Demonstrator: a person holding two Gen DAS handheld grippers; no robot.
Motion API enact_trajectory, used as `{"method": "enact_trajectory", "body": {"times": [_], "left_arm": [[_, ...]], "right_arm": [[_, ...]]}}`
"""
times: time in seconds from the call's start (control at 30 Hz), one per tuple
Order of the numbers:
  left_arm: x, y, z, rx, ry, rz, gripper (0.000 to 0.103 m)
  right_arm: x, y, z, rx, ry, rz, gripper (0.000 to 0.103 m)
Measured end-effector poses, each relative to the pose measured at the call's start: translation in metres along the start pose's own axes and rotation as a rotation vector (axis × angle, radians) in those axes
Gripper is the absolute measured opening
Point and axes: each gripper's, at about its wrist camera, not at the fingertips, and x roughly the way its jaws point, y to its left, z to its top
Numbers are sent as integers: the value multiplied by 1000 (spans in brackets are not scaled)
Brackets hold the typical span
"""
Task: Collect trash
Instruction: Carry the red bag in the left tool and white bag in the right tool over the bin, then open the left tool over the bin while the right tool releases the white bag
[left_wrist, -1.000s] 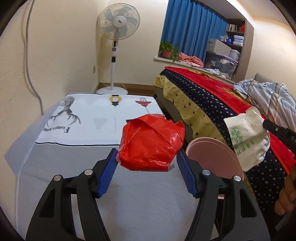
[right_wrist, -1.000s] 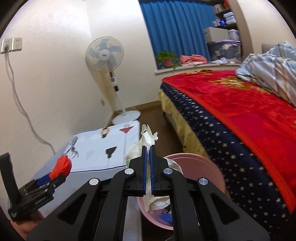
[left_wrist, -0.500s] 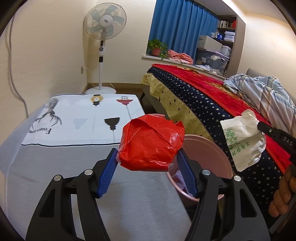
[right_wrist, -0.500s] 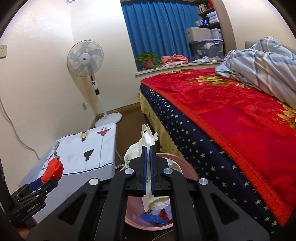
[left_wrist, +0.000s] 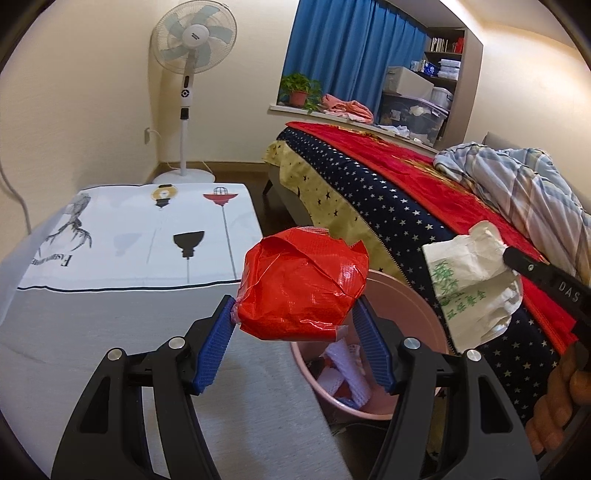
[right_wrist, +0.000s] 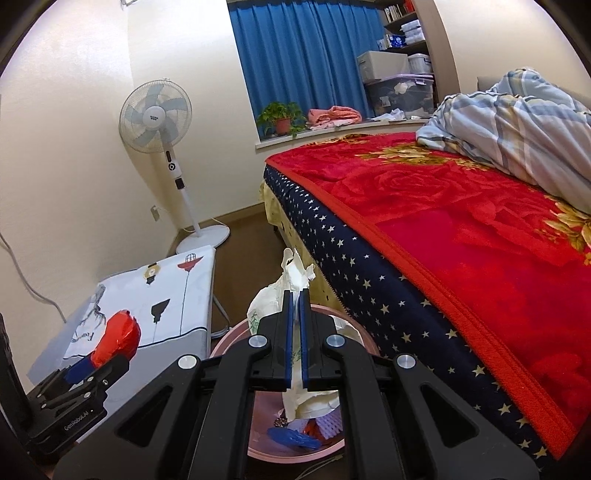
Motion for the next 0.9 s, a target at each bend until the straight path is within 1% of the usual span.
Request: {"method": "enact_trajectory", "body": {"times": [0.23,0.53,0.9], "left_arm": [[12,-9,2,-8,7,-18,63],[30,-28,2,11,27,-44,63],[44,-38,2,17,41,-53,63]], "right_arm": [[5,-2,0,1,5,-21,3],[13,-5,-1,-3,24,-46,3],[18,-9,-1,14,36,-58,3]]}}
